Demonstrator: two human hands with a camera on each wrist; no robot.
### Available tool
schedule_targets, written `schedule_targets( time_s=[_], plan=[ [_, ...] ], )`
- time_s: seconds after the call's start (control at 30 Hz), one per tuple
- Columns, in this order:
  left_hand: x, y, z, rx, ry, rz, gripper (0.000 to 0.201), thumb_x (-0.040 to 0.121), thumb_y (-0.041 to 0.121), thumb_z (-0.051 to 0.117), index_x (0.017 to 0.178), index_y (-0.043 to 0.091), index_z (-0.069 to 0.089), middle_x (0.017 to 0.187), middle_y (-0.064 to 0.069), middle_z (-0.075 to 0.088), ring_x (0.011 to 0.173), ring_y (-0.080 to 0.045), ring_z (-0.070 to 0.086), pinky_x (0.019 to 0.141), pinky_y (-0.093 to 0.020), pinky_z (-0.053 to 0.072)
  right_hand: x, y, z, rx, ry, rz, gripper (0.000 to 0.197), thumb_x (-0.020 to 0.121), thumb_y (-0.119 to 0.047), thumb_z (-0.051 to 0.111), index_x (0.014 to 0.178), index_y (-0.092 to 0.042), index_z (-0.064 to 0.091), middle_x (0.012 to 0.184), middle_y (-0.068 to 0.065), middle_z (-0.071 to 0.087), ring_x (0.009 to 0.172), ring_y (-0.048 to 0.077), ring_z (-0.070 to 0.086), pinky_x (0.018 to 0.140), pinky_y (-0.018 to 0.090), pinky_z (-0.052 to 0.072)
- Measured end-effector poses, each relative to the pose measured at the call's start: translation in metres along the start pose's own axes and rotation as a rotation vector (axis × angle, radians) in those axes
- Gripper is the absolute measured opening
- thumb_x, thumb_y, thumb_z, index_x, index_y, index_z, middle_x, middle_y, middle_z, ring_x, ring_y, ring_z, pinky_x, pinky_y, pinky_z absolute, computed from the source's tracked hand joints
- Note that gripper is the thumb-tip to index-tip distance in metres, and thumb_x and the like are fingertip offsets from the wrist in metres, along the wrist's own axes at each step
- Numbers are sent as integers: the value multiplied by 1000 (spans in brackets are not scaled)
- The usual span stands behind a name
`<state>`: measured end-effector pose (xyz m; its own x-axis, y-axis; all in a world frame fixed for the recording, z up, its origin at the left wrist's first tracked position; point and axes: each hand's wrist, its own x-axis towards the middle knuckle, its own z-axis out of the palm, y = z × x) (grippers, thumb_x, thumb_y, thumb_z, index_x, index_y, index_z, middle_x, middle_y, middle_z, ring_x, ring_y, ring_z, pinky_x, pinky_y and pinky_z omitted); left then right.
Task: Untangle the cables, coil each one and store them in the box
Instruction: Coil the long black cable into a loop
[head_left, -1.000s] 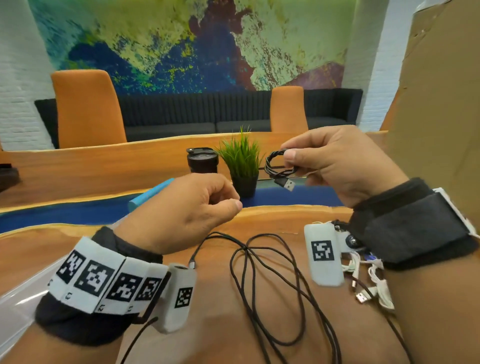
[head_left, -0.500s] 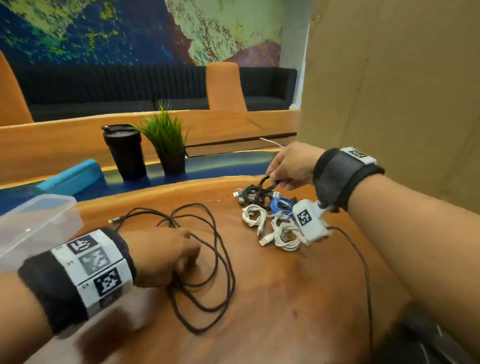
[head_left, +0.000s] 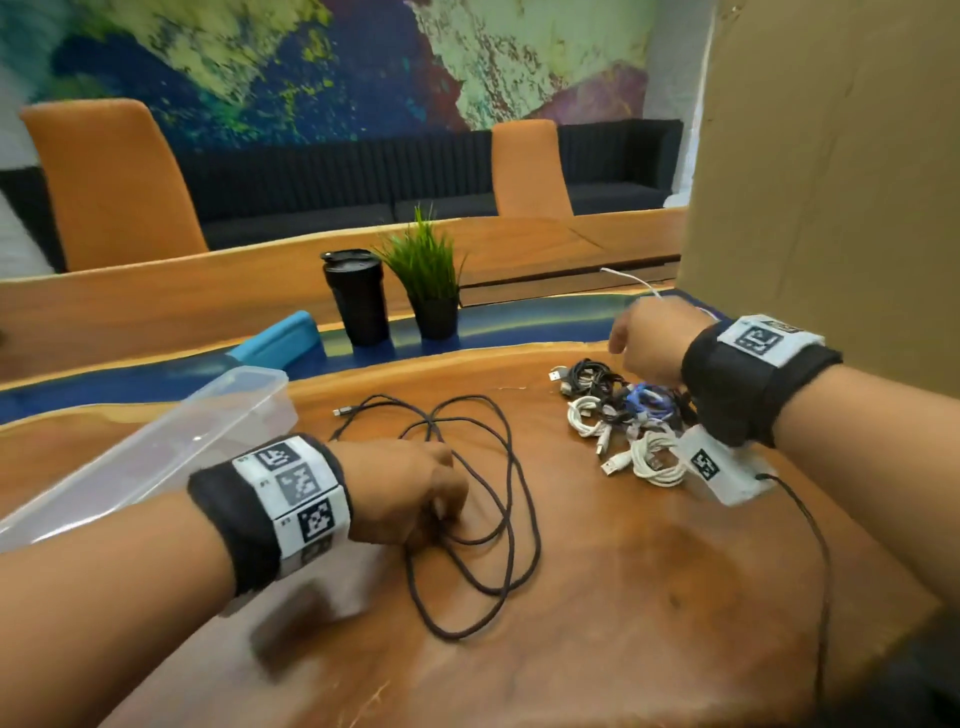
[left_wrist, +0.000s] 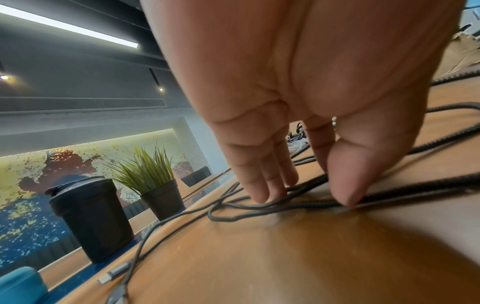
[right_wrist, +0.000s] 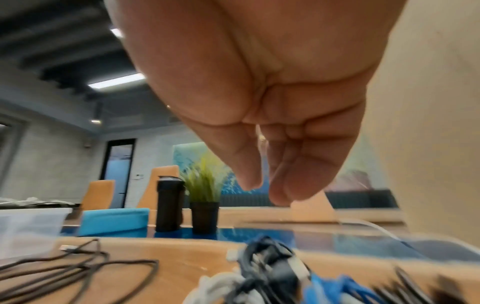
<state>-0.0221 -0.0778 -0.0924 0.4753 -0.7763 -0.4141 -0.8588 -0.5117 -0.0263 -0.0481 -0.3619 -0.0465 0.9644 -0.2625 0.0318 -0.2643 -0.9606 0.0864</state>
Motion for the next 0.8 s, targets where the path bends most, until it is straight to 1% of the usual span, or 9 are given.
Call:
schedule_targets(
  time_s=[0.07, 0.1, 0.2, 0.27, 0.33, 0.4, 0.57, 0.7, 0.8],
  plan=[
    [-5, 0, 3, -11, 11, -10, 40, 87, 18, 66, 122, 35, 56, 123, 7, 46, 97, -12, 50, 81, -32, 49, -16, -19, -7, 89, 77, -72, 18, 94, -23, 57, 99, -15, 73, 102, 6, 70, 90, 22, 64, 78, 33, 55],
    [-7, 0, 5, -16, 14, -17, 42, 87, 17, 66, 124, 33, 56, 124, 5, 46, 96, -13, 49, 79, -32, 48, -29, -32, -7, 211, 32, -113, 19, 93, -32, 61, 94, -18, 72, 96, 3, 70, 84, 18, 63, 73, 31, 53],
    [-10, 0, 10, -42, 76, -21, 44, 84, 18, 69, 125, 28, 55, 120, 0, 49, 96, -18, 52, 77, -33, 45, -67, -74, 6, 547, -407, -171, 39, 86, -54, 64, 91, -16, 70, 83, 5, 72, 70, 16, 67, 62, 31, 57],
    [-13, -2, 13, -51, 116, -18, 44, 82, 20, 70, 123, 24, 57, 118, -3, 52, 100, -24, 56, 80, -38, 49, -82, -99, 19, 505, -576, -212, 41, 82, -49, 71, 97, -10, 69, 84, 11, 74, 63, 18, 66, 57, 28, 56],
    [-17, -4, 18, -44, 110, -16, 43, 82, 20, 70, 123, 21, 58, 118, -6, 53, 103, -27, 57, 83, -38, 50, -84, -113, 28, 395, -554, -240, 29, 85, -29, 72, 107, -9, 67, 90, 12, 74, 61, 17, 63, 51, 22, 51],
    [-23, -4, 22, -51, 108, -24, 43, 84, 19, 68, 125, 19, 58, 121, -8, 55, 106, -29, 58, 87, -39, 50, -80, -117, 28, 470, -497, -205, 22, 86, -12, 67, 109, -12, 65, 87, 10, 72, 59, 15, 60, 48, 21, 49],
    [-39, -10, 29, -115, 157, -51, 51, 90, 16, 60, 139, 19, 51, 134, -9, 53, 120, -27, 54, 100, -43, 48, -67, -102, 3, 783, -396, -81, 12, 87, -8, 66, 97, -13, 67, 76, 8, 65, 58, 16, 56, 48, 23, 47],
    [-57, -38, 3, -166, 259, -420, 42, 95, 19, 57, 136, 25, 55, 130, -2, 59, 118, -22, 56, 93, -31, 46, -67, -97, -3, 782, -422, -64, 9, 87, -6, 67, 94, -10, 69, 65, 6, 65, 51, 13, 56, 46, 24, 48],
    [-61, -77, -15, -351, 264, -679, 26, 96, 18, 50, 114, 12, 68, 109, -4, 73, 103, -21, 68, 82, -32, 52, -65, -96, -6, 797, -410, -48, 10, 87, -6, 67, 95, -11, 70, 68, 6, 67, 52, 13, 57, 47, 24, 48]
  ],
)
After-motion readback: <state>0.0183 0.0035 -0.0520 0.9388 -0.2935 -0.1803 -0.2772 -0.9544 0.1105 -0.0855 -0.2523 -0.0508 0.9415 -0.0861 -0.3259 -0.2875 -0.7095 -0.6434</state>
